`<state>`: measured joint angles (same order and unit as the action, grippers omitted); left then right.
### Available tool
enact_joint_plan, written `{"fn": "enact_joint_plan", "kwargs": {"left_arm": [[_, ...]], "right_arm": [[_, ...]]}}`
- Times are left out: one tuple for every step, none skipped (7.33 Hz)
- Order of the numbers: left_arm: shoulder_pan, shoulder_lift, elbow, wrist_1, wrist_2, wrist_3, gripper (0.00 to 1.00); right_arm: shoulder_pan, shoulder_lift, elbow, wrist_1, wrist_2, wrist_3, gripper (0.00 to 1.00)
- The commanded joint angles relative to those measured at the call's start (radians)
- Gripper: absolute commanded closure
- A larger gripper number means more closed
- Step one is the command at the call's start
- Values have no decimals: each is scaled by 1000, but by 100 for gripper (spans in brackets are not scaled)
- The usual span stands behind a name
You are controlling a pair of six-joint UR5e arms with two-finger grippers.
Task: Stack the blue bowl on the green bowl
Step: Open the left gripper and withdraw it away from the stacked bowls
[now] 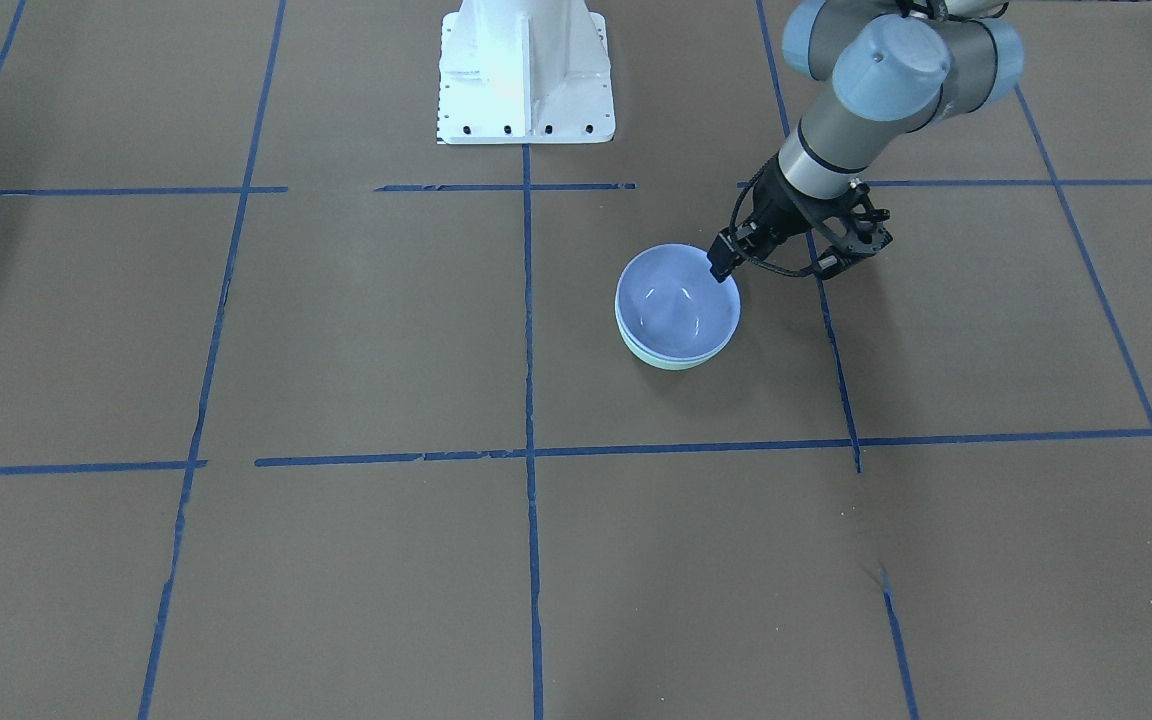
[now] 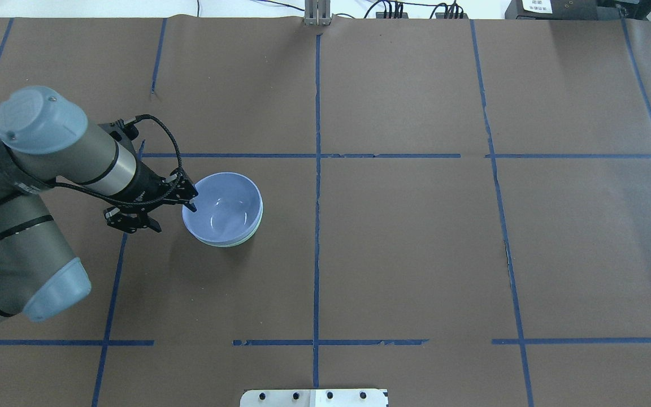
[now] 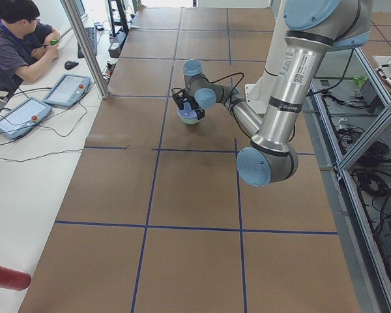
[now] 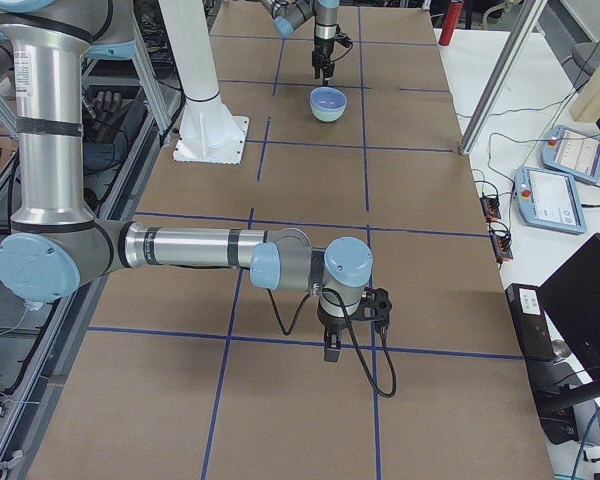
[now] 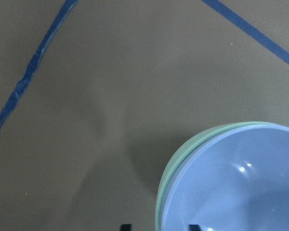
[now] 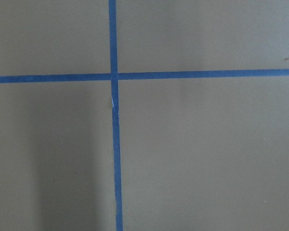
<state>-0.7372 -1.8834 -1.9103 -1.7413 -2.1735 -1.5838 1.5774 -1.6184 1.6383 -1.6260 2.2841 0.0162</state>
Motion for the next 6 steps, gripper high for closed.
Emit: {"fn": "enact_joint_plan", "kwargs": {"left_arm": [[-167,112,-29,3,-115,347,0],[-265,203,-20,6,-117,609,0],[-372,311,-15,15,-117,879,0],[-481,401,5,17,-117,1139,0],[-573,459,45,17,-114,1364,0],[-641,498,69,17,-111,1515,0]], "right_arm": [[0,0,0,0,0,1,0],[0,0,0,0,0,-1,0],[0,0,0,0,0,1,0],[0,0,0,0,0,-1,0],[0,0,0,0,0,-1,0],[1,0,0,0,0,-1,0]]}}
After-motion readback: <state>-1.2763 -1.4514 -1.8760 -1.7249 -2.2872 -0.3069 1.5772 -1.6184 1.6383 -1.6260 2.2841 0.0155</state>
